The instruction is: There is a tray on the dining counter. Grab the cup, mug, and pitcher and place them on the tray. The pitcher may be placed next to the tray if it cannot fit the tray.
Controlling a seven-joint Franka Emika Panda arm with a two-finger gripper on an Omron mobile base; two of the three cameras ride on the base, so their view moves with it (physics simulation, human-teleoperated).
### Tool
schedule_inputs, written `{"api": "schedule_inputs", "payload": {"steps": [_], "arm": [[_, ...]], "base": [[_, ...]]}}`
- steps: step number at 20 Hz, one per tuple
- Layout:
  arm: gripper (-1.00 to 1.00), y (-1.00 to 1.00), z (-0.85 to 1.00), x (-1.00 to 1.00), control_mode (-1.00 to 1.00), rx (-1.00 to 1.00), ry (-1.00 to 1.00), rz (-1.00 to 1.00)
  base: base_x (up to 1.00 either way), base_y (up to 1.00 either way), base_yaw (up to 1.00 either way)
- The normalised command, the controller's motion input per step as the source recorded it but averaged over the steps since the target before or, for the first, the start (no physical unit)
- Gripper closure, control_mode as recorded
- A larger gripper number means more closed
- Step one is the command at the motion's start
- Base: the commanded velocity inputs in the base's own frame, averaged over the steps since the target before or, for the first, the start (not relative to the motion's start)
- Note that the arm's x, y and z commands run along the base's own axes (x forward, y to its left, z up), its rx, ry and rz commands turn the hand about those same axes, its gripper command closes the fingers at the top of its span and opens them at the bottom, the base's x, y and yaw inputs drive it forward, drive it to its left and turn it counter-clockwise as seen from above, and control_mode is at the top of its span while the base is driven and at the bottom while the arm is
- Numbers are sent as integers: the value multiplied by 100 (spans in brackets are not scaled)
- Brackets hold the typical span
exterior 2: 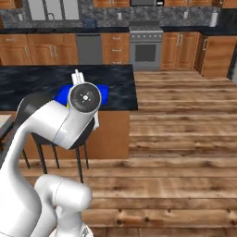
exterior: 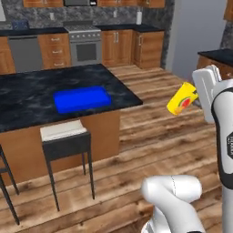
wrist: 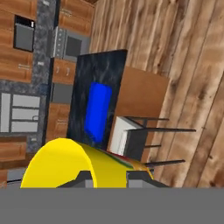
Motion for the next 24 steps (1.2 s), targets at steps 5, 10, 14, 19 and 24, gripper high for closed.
{"api": "schedule_inputs", "payload": {"steps": [5, 10, 14, 19, 24], "arm": [[100, 0, 0, 0, 100, 0, 0, 0], [100, 0, 0, 0, 100, 0, 0, 0], [100, 0, 0, 0, 100, 0, 0, 0], [100, 0, 0, 0, 100, 0, 0, 0], [100, 0, 0, 0, 100, 0, 0, 0]], "base": [[52, -39, 49], [44, -4, 27], [71, 0, 18], [70, 0, 4], [71, 1, 0]]}}
